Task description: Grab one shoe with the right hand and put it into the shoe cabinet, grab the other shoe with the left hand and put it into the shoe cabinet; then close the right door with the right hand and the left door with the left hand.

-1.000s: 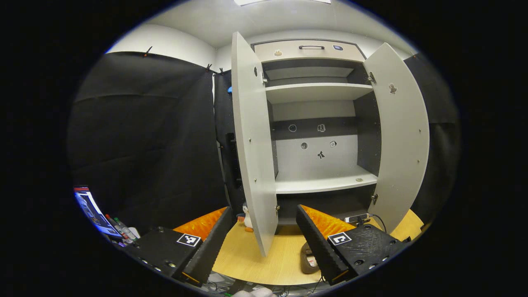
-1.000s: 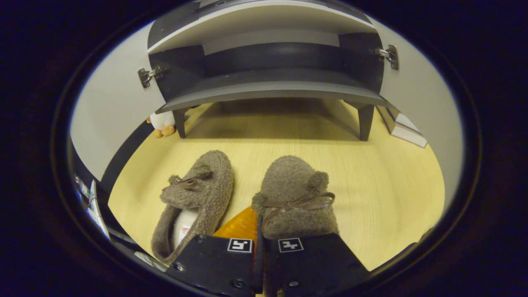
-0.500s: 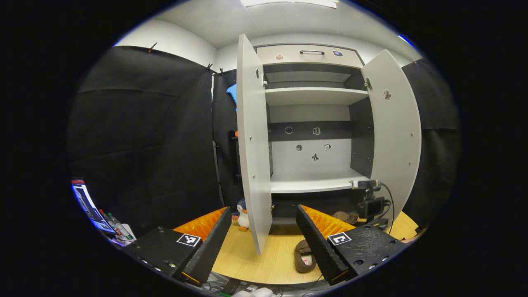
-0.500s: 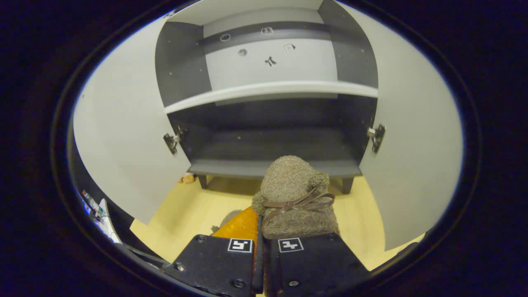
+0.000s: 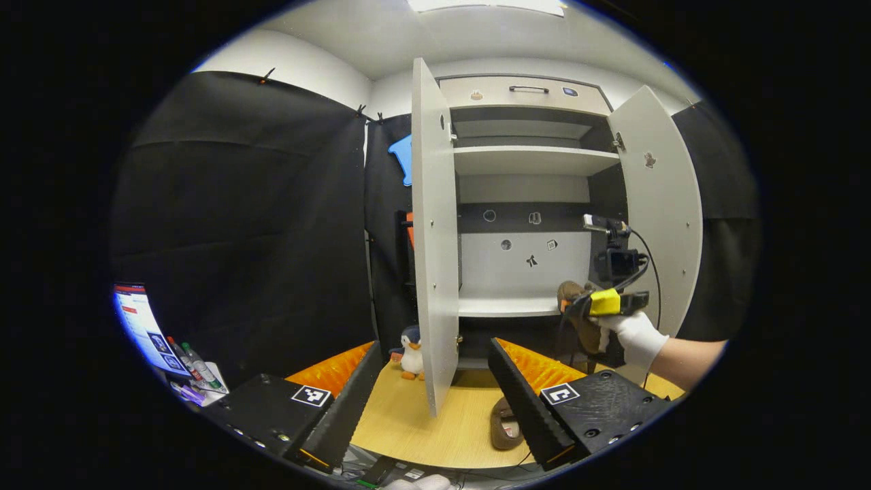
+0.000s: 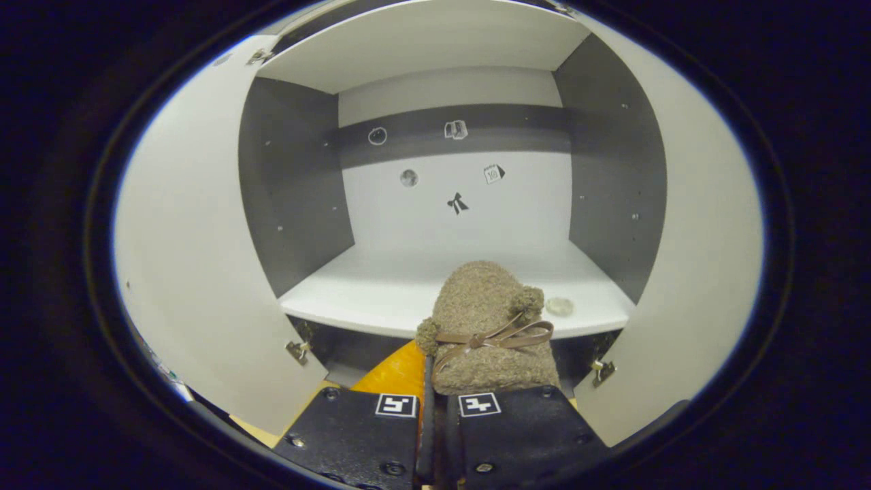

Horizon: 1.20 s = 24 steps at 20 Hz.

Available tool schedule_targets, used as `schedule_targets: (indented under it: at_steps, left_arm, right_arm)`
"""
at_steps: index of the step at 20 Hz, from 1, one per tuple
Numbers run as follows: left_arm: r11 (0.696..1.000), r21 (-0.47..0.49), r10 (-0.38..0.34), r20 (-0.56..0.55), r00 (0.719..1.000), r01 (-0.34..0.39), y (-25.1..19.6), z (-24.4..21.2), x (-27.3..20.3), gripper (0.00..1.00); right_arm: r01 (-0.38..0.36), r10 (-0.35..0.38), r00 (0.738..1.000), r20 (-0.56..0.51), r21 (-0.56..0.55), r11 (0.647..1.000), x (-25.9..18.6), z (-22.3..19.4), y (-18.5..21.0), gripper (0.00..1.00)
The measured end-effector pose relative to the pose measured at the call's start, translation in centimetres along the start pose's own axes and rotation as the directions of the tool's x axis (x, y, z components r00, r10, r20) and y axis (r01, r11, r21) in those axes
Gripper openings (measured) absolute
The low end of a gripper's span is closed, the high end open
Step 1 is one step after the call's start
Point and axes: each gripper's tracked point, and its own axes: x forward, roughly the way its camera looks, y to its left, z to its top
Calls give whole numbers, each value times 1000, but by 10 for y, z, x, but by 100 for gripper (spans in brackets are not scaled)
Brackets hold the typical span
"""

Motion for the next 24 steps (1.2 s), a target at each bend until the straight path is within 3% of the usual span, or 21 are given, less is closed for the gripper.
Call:
schedule_targets:
  at_steps: [5,9,13,17,20,22,24]
  left_arm:
    - [999,-10,38,-9,999,-38,0,-3,-1,96]
    - [997,-5,72,-21,997,-72,2,-8,-1,96]
    - [995,-16,94,-24,995,-95,4,-9,-3,96]
    - [995,-11,99,-28,995,-99,5,-11,-1,96]
    - [995,-6,97,-24,995,-97,6,-12,-1,96]
    - [996,-9,93,-22,995,-93,6,-11,-1,96]
    - [996,-11,89,-17,996,-89,6,-10,-2,96]
  right_arm:
    - [29,-29,999,24,4,1000,53,57,-10,10]
    - [72,-72,997,-17,3,997,102,78,-26,8]
    - [112,-108,986,-130,27,993,139,71,-40,10]
    - [145,-123,947,-295,54,988,160,48,-44,10]
    - [160,-141,929,-341,28,987,163,42,-45,8]
    - [175,-161,924,-347,11,984,161,42,-47,11]
    - [176,-160,923,-350,13,984,159,41,-45,22]
